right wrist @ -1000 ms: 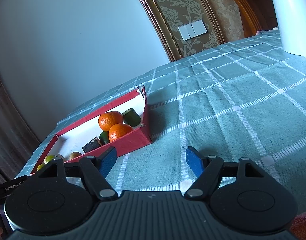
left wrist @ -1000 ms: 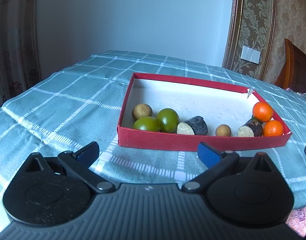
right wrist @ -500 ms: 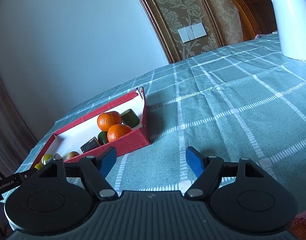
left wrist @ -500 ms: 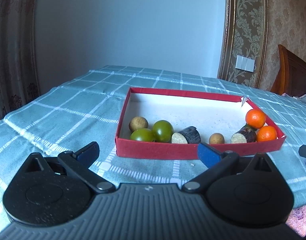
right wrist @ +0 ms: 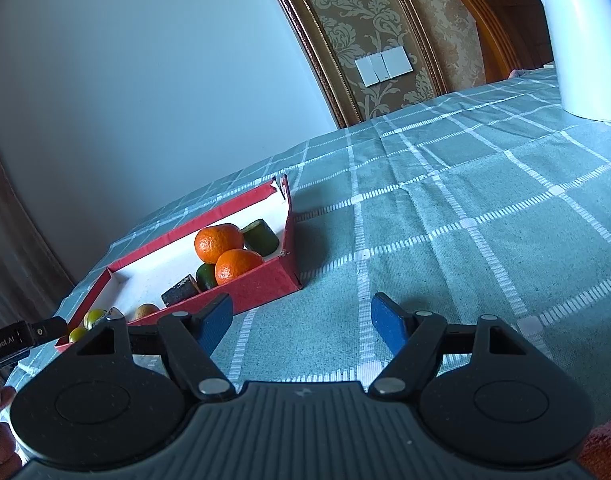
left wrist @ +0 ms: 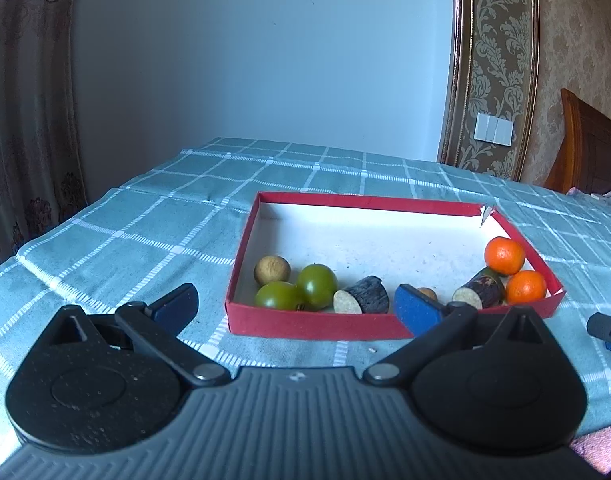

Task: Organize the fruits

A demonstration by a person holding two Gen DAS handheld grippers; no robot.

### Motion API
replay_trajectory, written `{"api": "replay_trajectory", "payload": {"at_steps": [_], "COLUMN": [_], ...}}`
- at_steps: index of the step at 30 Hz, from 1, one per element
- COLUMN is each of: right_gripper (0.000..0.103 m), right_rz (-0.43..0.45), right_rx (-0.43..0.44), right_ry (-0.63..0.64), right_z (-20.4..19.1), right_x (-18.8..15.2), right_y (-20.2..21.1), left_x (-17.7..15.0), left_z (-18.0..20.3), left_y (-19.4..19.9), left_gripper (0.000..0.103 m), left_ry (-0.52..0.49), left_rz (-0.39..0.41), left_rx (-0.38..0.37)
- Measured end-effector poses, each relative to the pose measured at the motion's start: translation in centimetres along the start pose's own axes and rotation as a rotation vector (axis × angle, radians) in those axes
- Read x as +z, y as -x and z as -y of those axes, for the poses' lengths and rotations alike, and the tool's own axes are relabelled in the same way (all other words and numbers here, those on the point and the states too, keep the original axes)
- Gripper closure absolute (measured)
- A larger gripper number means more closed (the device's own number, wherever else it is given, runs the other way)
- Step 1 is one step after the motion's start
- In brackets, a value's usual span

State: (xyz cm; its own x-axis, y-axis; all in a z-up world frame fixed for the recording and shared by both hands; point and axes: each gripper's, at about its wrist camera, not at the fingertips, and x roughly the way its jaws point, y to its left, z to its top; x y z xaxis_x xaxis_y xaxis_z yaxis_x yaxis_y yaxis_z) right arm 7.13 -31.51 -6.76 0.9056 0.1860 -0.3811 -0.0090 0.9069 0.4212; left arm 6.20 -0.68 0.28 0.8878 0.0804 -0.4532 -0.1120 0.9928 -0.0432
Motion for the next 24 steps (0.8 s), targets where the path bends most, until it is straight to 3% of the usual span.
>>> {"api": "replay_trajectory", "payload": {"at_steps": [10, 24], "right_gripper": [0.027, 0.027], "right_rz": [0.002, 0.007], "right_rx": [0.012, 0.020], "right_ry": [0.000, 0.004], "right_z": [-0.1, -0.2], "right_x": [0.1, 0.1], "right_y": [0.1, 0.2], "left_x": [-0.2, -0.4], "left_z": [1.7, 2.7], "left_y": [-0.4, -0.2], "left_gripper": [0.000, 0.000], "left_ry": [-0.056, -0.080], "left_rz": [-0.007, -0.012], "left_rx": [0.034, 0.008]}}
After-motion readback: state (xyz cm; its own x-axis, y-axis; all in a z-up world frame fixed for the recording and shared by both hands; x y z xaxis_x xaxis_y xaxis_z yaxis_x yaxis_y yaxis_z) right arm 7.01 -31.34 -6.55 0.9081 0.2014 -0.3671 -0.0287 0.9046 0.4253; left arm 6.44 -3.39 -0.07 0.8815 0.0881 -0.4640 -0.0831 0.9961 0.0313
